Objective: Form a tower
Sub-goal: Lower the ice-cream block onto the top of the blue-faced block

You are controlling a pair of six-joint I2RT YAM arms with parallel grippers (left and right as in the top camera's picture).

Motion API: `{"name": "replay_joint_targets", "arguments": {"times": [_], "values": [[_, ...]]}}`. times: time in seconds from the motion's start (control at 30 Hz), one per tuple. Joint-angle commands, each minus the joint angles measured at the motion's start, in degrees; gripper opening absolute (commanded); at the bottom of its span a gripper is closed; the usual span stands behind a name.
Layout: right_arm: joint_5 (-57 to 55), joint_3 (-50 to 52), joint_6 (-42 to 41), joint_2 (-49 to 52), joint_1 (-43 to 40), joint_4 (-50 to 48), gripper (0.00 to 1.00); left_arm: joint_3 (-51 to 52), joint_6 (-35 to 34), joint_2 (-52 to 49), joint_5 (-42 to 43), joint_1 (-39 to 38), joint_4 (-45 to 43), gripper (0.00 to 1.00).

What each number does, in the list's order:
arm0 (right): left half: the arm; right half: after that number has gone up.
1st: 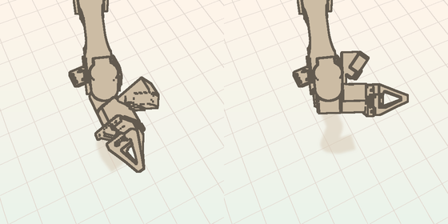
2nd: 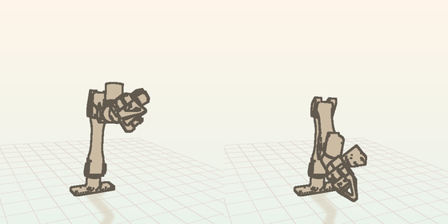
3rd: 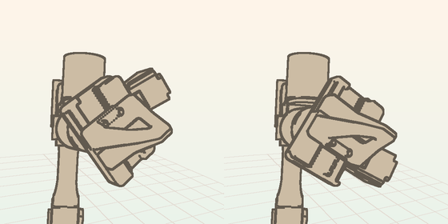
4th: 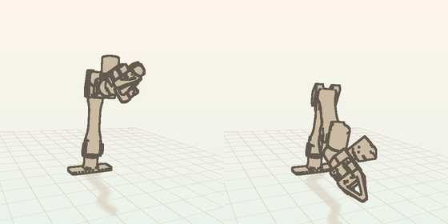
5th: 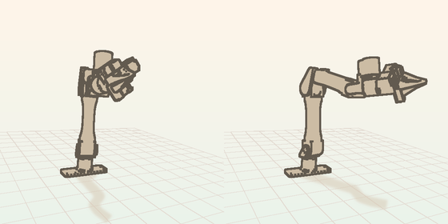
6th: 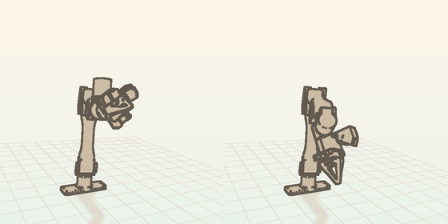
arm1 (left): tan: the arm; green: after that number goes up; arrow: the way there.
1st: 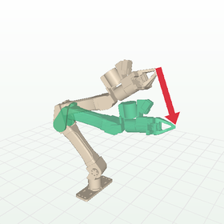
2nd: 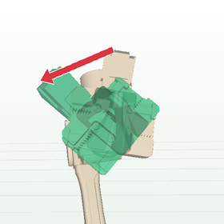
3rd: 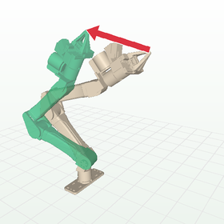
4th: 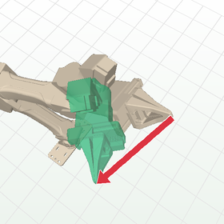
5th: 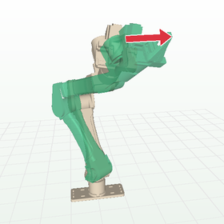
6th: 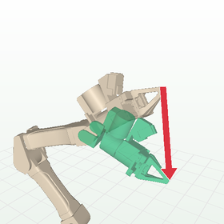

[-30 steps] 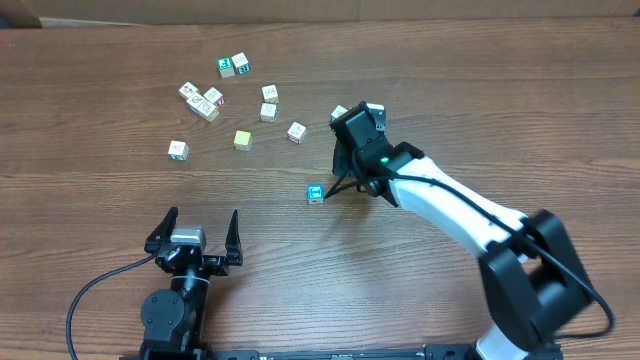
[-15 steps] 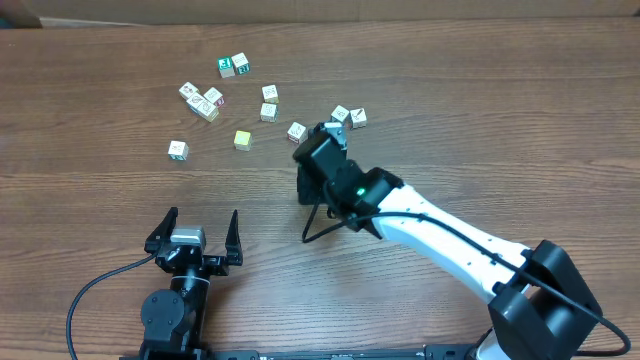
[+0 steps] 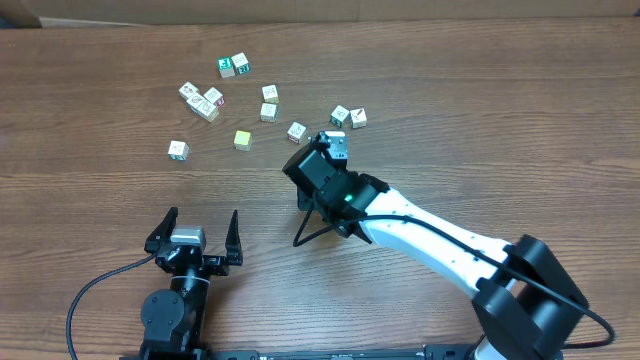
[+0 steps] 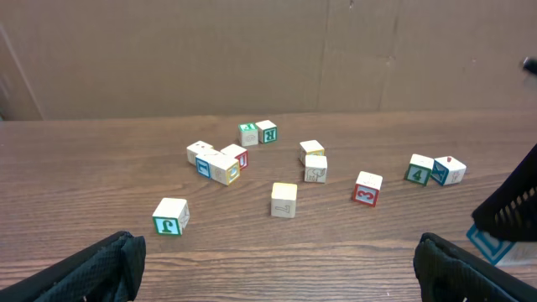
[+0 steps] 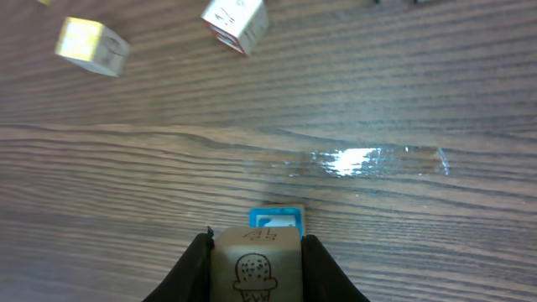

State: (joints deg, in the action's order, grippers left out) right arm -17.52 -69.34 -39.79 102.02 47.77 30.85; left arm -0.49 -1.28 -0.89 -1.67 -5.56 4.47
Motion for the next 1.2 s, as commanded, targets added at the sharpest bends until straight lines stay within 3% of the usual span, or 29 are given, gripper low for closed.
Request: {"name": "replay_joint_targets", "arguments": {"times": [0.0, 1.17], "values": [[-1.79, -1.11, -0.9, 1.22, 0.46, -0.74, 0.16, 0.22, 0.9, 0.63, 0.66, 0.39, -0.13, 0.99], [-1.75, -1.11, 0.76, 4.74, 0.5, -2.71, 0.18, 0.2, 0.9, 0.63, 0.66, 0.39, -0.13, 1.0]]}}
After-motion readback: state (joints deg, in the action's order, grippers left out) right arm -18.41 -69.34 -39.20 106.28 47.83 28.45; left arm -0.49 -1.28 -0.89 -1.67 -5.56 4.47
